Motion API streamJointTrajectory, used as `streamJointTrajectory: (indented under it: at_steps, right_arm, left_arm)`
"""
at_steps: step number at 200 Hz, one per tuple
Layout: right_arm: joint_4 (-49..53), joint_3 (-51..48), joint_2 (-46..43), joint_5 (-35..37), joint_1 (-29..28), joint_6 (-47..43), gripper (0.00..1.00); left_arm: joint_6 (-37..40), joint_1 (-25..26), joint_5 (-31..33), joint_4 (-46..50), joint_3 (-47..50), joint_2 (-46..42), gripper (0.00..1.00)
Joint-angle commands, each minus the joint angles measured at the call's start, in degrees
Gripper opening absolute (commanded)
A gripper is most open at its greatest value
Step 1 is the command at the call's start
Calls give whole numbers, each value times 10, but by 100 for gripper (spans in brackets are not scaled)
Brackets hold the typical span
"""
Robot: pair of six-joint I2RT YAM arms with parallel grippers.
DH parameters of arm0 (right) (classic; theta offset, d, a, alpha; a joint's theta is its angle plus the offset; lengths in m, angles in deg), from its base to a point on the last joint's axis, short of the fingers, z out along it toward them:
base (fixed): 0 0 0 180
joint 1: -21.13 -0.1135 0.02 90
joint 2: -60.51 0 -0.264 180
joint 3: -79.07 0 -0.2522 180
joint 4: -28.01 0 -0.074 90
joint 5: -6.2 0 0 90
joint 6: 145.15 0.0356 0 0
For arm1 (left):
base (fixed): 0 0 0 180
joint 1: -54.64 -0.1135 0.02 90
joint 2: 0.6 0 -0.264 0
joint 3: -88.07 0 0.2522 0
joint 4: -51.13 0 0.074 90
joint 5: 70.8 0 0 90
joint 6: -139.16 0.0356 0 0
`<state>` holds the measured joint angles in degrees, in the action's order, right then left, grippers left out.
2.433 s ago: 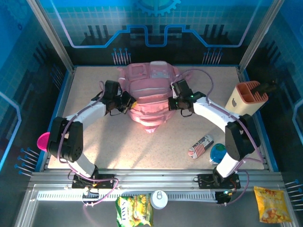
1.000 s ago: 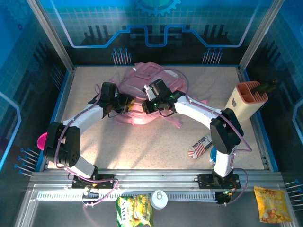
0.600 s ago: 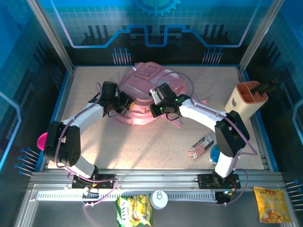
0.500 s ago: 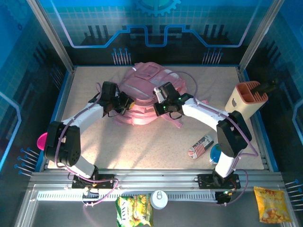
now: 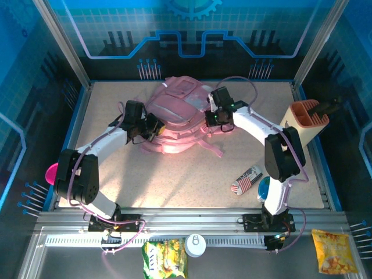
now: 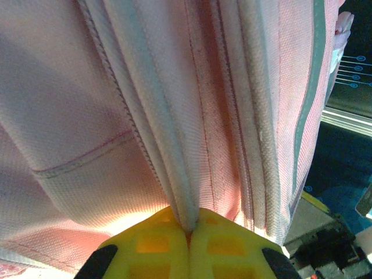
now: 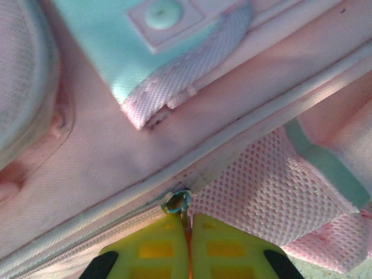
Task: Pack the student bag
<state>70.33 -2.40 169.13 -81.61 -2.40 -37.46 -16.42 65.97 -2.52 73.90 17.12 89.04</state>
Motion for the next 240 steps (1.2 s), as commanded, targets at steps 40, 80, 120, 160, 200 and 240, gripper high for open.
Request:
streamJointTrajectory:
  at_steps: [40, 80, 120, 160, 200, 240]
  right_arm:
    - [36, 25, -9, -4, 36, 42, 33]
    - [-70, -72, -100, -146, 33, 65, 57]
    - [-134, -85, -89, -208, -1, 93, 71]
    - [-149, -39, -32, -214, -13, 110, 79]
    - [-146, 10, 26, -268, -15, 110, 81]
    - [-136, 4, 34, -303, -28, 90, 81]
  left_arm:
    - [34, 11, -16, 29, 2, -4, 0]
    - [34, 22, -13, 25, -1, 3, 0]
    - [34, 26, -11, 21, -1, 5, 1]
    - [38, 27, -16, 23, 0, 4, 3]
    - [41, 29, -22, 22, -1, 5, 3]
    - [43, 31, -27, 19, -5, 10, 4]
